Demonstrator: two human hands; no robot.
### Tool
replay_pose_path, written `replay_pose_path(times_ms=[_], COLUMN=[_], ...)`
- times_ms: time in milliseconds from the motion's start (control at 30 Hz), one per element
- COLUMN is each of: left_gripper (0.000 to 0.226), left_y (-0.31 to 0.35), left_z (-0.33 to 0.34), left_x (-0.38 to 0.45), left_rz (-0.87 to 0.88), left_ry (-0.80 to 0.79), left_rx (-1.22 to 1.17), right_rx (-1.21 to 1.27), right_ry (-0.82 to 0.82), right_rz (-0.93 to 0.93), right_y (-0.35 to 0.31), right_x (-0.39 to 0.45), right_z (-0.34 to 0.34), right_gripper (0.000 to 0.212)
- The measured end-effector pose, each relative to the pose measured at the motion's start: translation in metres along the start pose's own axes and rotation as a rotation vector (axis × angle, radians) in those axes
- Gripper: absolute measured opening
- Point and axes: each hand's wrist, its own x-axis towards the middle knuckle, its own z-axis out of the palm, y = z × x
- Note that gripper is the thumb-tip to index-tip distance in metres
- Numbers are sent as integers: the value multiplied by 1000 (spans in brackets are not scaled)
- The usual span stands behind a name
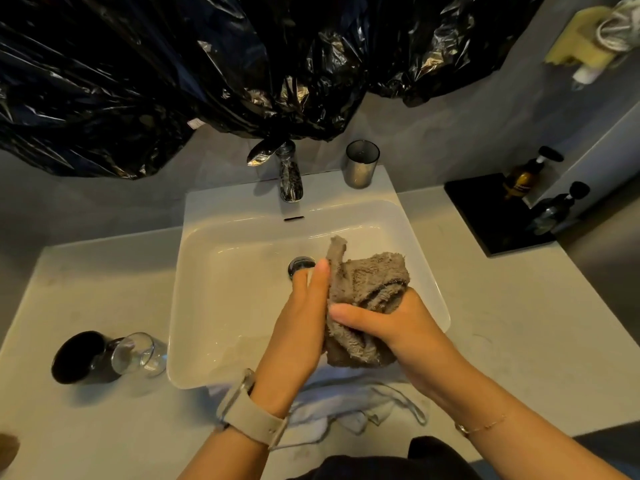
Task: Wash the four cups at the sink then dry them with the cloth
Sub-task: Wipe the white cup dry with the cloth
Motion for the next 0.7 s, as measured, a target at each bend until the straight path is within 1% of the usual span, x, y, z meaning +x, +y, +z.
replay_pose_path(times_ms=[33, 67, 100, 133, 167, 233, 267, 300, 333, 367, 400, 433, 467, 500, 533, 567, 600, 633, 667, 700], left_gripper=[83, 85, 88, 86, 80, 71, 73, 78, 84, 87, 84, 75, 61, 51, 46, 44, 46, 50, 58, 67], left_y=[-3, -4, -1, 2, 6, 13, 14, 12, 10, 9, 5, -1, -4, -6, -7, -5, -2, -1, 0, 6], left_z=[0, 0, 0, -1, -2, -8, -13, -13, -9, -3, -1, -1, -1, -1, 0, -2, -6, -6, -3, 1], left_x=[-3, -5, -5, -7, -6, -11, -12, -12, -10, -3, 2, 8, 10, 9, 5, -4, -14, -20, -21, -22], left_rz=[41, 40, 1, -59, -118, -223, -249, -257, -251, -253, -260, -248, -223, -135, 14, 173, 274, 314, 291, 214], left_ry=[6, -1, -10, -27, -46, -121, -180, -231, -240, -211, -174, -123, -92, -79, -68, -49, -11, 29, 33, 20], left_rx=[44, 76, 84, 42, -21, -87, -99, -95, -66, -40, 14, 93, 200, 318, 394, 408, 375, 329, 267, 187], right_rx=[8, -17, -83, -174, -273, -496, -583, -606, -551, -482, -394, -280, -108, 109, 300, 414, 432, 404, 342, 257], right_ry=[22, 38, 48, 49, 35, -50, -80, -93, -88, -59, -22, 21, 38, 31, 6, -19, -38, -44, -36, -14], right_rz=[-41, -71, -103, -134, -168, -277, -327, -336, -300, -263, -226, -164, -68, 44, 145, 201, 210, 186, 138, 76], right_y=[3, 5, 8, 10, 12, 15, 14, 13, 10, 7, 2, -1, -2, -3, -5, -6, -7, -8, -7, -7], right_x=[1, 1, 0, 0, -2, -5, -6, -6, -6, -4, -3, 0, 3, 6, 8, 9, 11, 11, 11, 10], right_z=[1, 3, 1, -2, -4, -7, -8, -9, -9, -11, -12, -12, -13, -12, -11, -8, -7, -5, -3, -1], right_gripper=[40, 39, 39, 40, 41, 39, 38, 38, 36, 34, 31, 26, 20, 17, 17, 19, 22, 24, 26, 26])
